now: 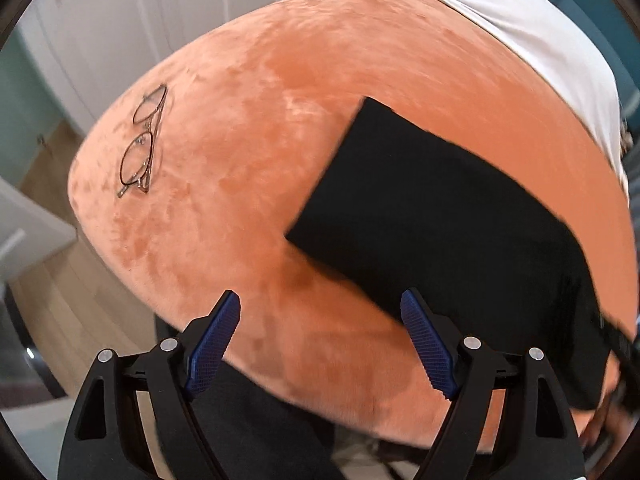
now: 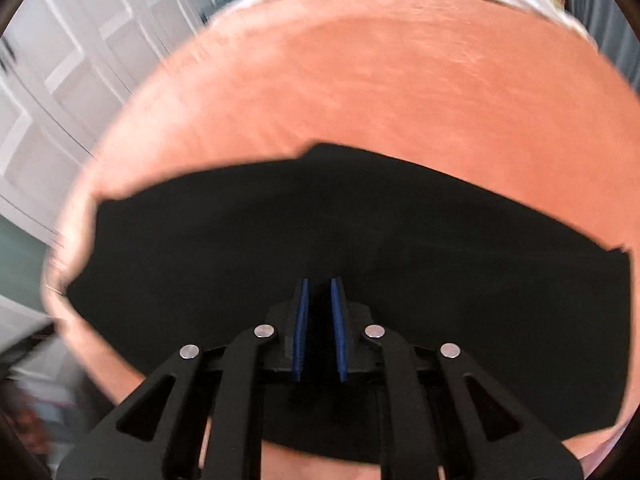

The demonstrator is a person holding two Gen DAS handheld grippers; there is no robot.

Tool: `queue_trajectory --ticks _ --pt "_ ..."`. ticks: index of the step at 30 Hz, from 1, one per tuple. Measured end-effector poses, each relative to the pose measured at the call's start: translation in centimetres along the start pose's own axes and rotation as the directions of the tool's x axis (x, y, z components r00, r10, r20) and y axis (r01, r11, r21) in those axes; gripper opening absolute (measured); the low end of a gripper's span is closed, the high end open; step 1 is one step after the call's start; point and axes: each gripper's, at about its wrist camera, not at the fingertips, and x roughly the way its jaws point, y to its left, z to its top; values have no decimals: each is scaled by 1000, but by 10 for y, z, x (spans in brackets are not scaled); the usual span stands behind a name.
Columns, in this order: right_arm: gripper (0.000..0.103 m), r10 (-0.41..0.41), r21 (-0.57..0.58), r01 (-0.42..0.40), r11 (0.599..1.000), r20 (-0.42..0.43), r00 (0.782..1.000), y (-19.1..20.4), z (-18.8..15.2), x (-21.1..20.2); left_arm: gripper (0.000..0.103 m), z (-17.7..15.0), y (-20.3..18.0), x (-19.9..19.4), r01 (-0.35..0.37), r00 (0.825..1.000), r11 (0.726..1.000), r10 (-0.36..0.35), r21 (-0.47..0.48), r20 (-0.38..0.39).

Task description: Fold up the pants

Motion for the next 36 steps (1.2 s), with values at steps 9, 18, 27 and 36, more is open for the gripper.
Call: queue_trajectory --ticks 9,18,27,36 --pt "35 11 37 -11 999 5 1000 3 -29 -25 77 32 6 56 112 985 974 -135 -197 -107" --pt "61 -52 123 39 992 102 993 -57 -61 -94 18 35 -119 -48 134 982 981 -151 143 116" --pt "66 -96 325 38 945 166 981 -146 -81 -130 70 -100 -332 -94 196 954 747 -296 635 55" --pt "67 -47 337 -5 941 146 988 -172 -84 -126 71 -109 -254 -66 97 991 851 -129 516 27"
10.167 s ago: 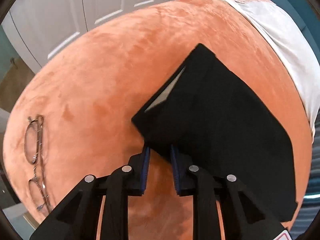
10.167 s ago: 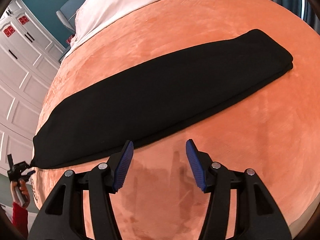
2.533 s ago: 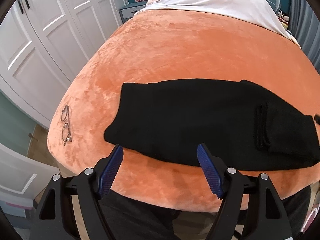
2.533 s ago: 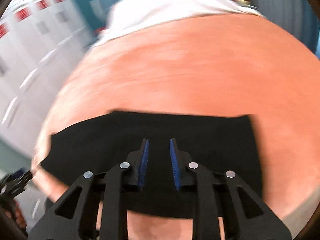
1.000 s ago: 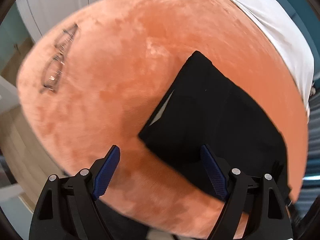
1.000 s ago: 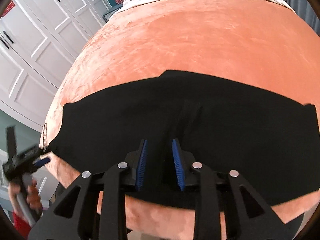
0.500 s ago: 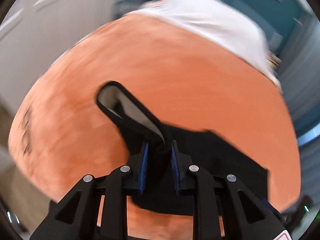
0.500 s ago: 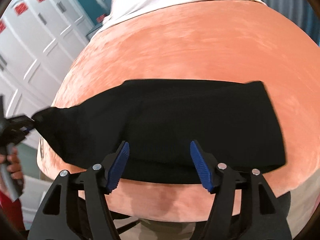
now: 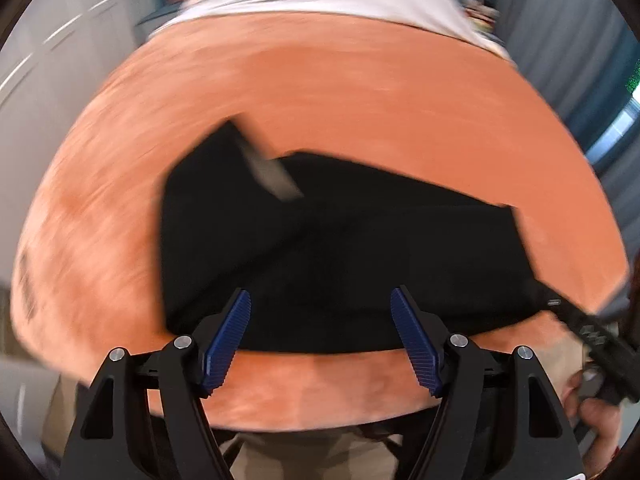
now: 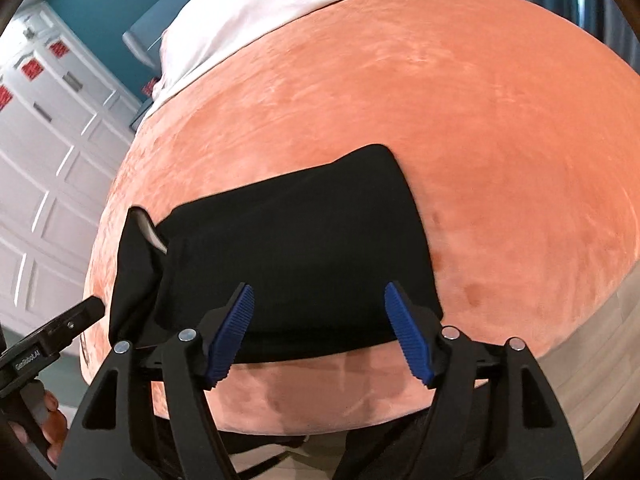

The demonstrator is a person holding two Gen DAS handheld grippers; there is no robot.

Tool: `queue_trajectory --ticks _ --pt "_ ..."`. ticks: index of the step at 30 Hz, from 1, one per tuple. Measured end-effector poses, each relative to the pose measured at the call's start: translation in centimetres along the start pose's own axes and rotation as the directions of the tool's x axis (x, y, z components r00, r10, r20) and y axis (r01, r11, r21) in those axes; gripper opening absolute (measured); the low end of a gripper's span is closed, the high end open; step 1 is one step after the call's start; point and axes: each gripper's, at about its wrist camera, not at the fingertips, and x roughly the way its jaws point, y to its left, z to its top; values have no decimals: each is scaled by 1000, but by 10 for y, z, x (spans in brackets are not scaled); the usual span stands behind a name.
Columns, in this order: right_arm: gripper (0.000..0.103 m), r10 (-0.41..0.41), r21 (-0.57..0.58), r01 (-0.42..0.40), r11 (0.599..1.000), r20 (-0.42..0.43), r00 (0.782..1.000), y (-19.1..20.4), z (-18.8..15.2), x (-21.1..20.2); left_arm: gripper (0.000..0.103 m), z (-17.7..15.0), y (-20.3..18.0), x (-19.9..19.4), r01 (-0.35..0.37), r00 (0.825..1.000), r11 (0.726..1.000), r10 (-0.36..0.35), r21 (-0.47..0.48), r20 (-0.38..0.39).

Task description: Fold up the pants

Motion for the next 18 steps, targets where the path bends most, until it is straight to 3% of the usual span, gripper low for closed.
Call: queue_trajectory --ticks 3,7,11,16,18 --pt "67 108 -47 -111 993 -56 993 38 10 21 71 -4 66 -7 -75 997 989 75 -131 -7" --pt "86 143 -193 -165 967 -124 982 107 24 58 71 -12 126 -20 -159 987 961 160 -225 -14" --pt "86 106 -344 -165 924 -183 977 179 37 111 71 -28 155 -35 -207 976 947 216 -244 8" --pt "91 -49 -487 -70 871 -227 973 224 35 176 76 -35 172 -43 -225 970 947 239 -228 36" --pt "91 -57 -480 -82 873 -267 962 229 30 194 76 -39 182 -42 -230 968 946 246 -227 44"
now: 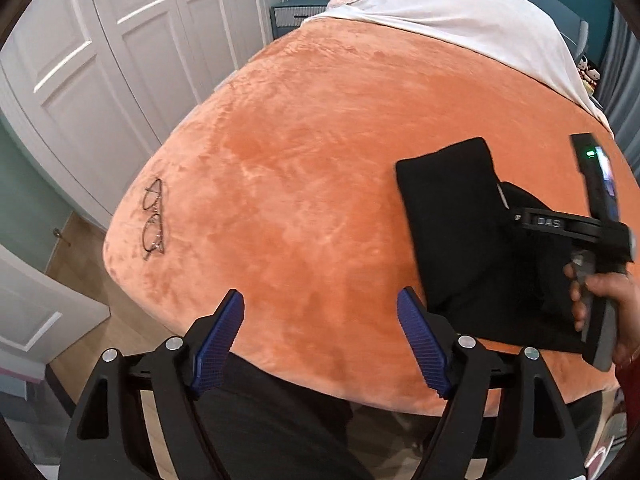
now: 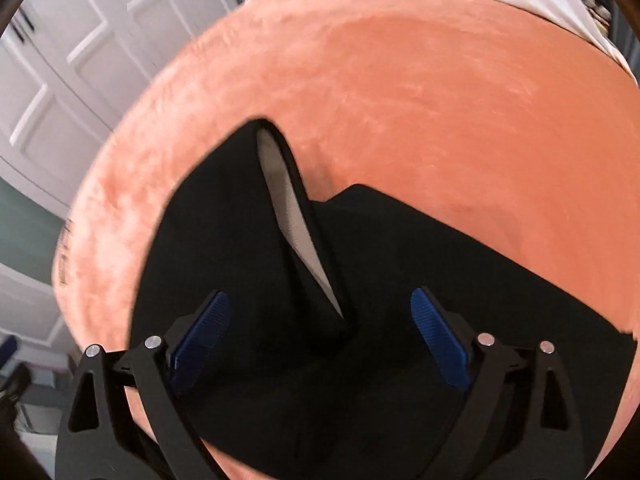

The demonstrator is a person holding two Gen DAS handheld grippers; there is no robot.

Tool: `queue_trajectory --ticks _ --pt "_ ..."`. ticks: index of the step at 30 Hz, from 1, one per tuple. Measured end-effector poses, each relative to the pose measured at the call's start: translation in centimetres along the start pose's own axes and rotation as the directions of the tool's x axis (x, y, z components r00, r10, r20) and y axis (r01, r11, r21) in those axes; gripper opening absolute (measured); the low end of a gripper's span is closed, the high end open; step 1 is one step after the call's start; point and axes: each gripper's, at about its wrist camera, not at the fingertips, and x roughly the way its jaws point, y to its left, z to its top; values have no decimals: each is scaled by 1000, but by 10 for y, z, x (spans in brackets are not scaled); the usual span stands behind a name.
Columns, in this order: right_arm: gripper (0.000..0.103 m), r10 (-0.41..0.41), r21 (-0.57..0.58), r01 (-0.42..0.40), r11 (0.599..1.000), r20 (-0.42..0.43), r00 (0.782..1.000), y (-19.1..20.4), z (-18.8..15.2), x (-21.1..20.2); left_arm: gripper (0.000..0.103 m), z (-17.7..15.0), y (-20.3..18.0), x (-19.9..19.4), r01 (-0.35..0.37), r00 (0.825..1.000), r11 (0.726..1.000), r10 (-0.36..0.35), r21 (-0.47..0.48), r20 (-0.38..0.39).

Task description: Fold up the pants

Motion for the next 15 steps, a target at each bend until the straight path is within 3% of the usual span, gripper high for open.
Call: queue_trajectory --ticks 2,4,5,7,11,15 --pt "92 6 21 -5 1000 -12 1000 2 -3 8 76 -3 9 -2 -2 1000 1000 2 -9 0" --pt "47 82 19 -82 996 -23 996 9 -9 14 76 -4 19 4 2 1000 1000 -2 -28 -11" --pt "30 71 30 -70 997 -39 997 12 -11 16 76 -4 22 5 3 1000 999 -3 -36 -17" --pt "9 92 33 -91 995 -32 995 20 -14 7 76 -4 26 8 4 1000 999 -6 -49 -30" --pt "7 200 38 -202 979 46 979 38 -14 -41 76 -1 25 2 27 999 997 -29 -67 -22" --pt "7 264 74 -284 956 206 942 13 -25 -136 77 1 13 -14 26 1000 999 -25 -47 15"
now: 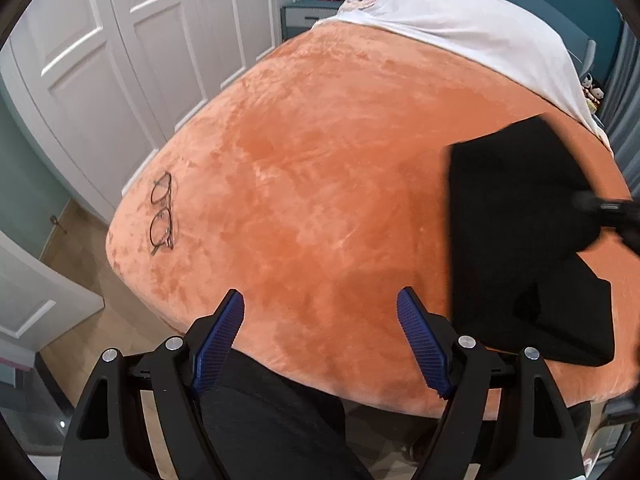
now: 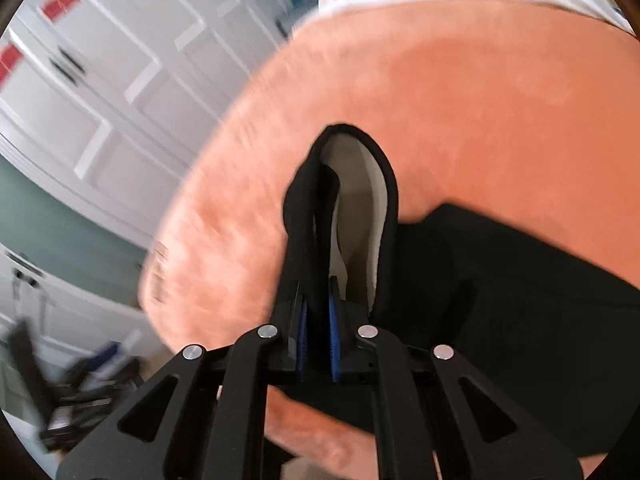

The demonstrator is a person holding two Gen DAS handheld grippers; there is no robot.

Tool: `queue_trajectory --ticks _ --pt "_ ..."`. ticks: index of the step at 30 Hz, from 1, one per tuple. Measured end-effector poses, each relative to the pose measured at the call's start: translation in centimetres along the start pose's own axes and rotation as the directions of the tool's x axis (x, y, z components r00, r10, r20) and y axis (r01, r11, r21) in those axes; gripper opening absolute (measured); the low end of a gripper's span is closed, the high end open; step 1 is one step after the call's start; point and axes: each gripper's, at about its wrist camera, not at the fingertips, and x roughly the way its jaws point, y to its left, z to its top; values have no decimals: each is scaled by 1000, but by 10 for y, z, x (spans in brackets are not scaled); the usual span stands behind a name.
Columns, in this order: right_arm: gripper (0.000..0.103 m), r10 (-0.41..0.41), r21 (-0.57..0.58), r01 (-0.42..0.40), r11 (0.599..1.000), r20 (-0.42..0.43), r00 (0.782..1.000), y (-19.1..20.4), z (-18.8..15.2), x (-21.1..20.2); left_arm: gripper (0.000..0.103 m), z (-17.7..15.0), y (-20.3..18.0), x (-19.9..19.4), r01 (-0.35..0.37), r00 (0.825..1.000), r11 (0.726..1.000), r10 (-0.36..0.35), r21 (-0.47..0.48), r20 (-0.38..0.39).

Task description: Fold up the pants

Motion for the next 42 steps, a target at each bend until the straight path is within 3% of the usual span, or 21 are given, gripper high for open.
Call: queue_trajectory --ticks 3,6,9,11,12,14,15,18,20,21,22,23,24,26,28,32,33,35,37,39,42 --pt "7 -56 58 49 997 108 993 -38 -19 -82 80 -3 -14 -4 1 1000 1000 -1 24 8" --pt "8 -241 168 221 961 111 964 -105 -58 -127 80 -5 -38 0 23 1000 998 -22 61 -13" --pt "8 -357 336 324 884 37 934 -192 -108 -127 80 -6 -69 3 67 997 993 -64 100 -37" --pt "11 -412 389 402 829 -60 909 -236 -136 -108 80 -7 -90 -1 90 996 986 -86 138 -39" --pt "14 -350 454 329 828 -39 936 -253 -151 -102 80 -7 -101 -5 99 995 981 -94 165 -39" --pt "17 -304 507 245 826 36 952 -252 -155 -111 80 -8 -113 -13 101 995 977 -96 186 -34" --pt "18 -313 503 250 827 43 949 -248 -153 -115 80 -9 -115 -15 106 994 977 -101 186 -33" --pt "18 -447 441 372 817 75 891 -226 -143 -135 81 -9 -116 -14 101 994 979 -95 174 -46" --pt "19 -450 432 358 828 129 884 -216 -137 -149 81 -8 -115 -11 96 995 982 -88 163 -56" --pt "29 -418 436 320 841 148 896 -214 -133 -152 81 -8 -116 -9 97 994 982 -88 160 -61" --pt "51 -390 434 294 852 149 909 -216 -131 -151 81 -10 -118 -9 98 994 982 -88 160 -65" --pt "61 -377 429 286 857 141 916 -217 -127 -144 81 -11 -120 -8 100 994 982 -90 163 -69" --pt "64 -388 417 304 857 131 912 -220 -125 -134 81 -12 -124 -8 104 993 980 -93 172 -72" --pt "64 -403 410 334 849 91 911 -230 -127 -124 81 -14 -129 -10 104 993 975 -92 196 -70" --pt "59 -376 432 304 849 92 922 -240 -119 -114 81 -16 -134 -12 98 994 970 -86 223 -64" --pt "58 -381 388 330 861 59 923 -238 -103 -95 81 -18 -134 -9 110 992 971 -94 213 -83" --pt "50 -384 380 341 860 42 923 -237 -99 -89 81 -18 -134 -7 113 992 971 -96 209 -88" --pt "23 -381 352 353 867 12 924 -233 -92 -83 81 -18 -133 -5 112 991 972 -94 206 -96" --pt "23 -363 322 320 891 79 929 -217 -86 -101 81 -18 -133 -4 106 992 972 -88 211 -93" --pt "23 -384 281 330 901 166 908 -196 -79 -130 81 -17 -134 -2 98 993 971 -81 218 -88" --pt "24 -403 298 347 889 153 902 -207 -84 -136 81 -17 -139 5 110 991 970 -89 217 -105"
